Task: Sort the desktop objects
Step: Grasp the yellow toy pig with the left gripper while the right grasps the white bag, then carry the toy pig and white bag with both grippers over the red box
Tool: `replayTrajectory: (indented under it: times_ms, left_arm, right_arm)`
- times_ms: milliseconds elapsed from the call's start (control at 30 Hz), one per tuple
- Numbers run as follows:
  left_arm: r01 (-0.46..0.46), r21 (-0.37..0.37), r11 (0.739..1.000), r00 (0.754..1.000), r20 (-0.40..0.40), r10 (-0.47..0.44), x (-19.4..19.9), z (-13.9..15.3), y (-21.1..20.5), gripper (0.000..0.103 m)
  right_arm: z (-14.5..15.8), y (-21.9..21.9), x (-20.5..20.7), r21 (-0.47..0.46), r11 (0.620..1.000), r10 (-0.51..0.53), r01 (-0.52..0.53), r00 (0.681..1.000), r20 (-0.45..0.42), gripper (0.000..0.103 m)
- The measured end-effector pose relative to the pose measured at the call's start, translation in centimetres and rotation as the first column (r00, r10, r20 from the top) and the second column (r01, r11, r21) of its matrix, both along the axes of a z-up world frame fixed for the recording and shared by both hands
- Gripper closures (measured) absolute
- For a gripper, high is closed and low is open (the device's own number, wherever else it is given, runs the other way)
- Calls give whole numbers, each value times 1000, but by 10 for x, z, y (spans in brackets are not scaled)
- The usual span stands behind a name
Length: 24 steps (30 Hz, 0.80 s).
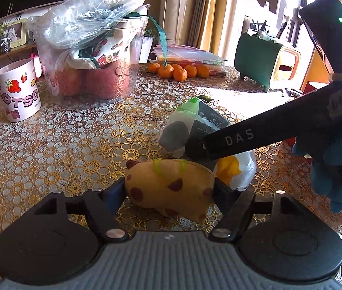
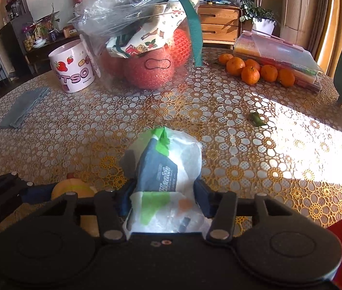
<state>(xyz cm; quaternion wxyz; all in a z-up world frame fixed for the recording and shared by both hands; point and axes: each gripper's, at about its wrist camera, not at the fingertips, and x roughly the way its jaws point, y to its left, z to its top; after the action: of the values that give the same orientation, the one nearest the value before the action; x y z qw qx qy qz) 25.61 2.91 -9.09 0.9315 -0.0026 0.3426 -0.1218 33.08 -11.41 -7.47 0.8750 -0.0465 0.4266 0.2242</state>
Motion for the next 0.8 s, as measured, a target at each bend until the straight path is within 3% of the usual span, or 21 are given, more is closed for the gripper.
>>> replayTrajectory:
  times_ms: [367, 800]
  left_arm:
    - [8, 13, 1000, 1000, -21, -8, -24, 20, -16, 30]
    - [39, 7, 999, 999, 9, -40, -75, 65, -45, 30]
  right_arm:
    - [15, -32, -34, 32, 999, -21, 21, 1000, 17, 57]
    - [49, -68, -96, 104, 994, -29, 26, 999, 25, 56]
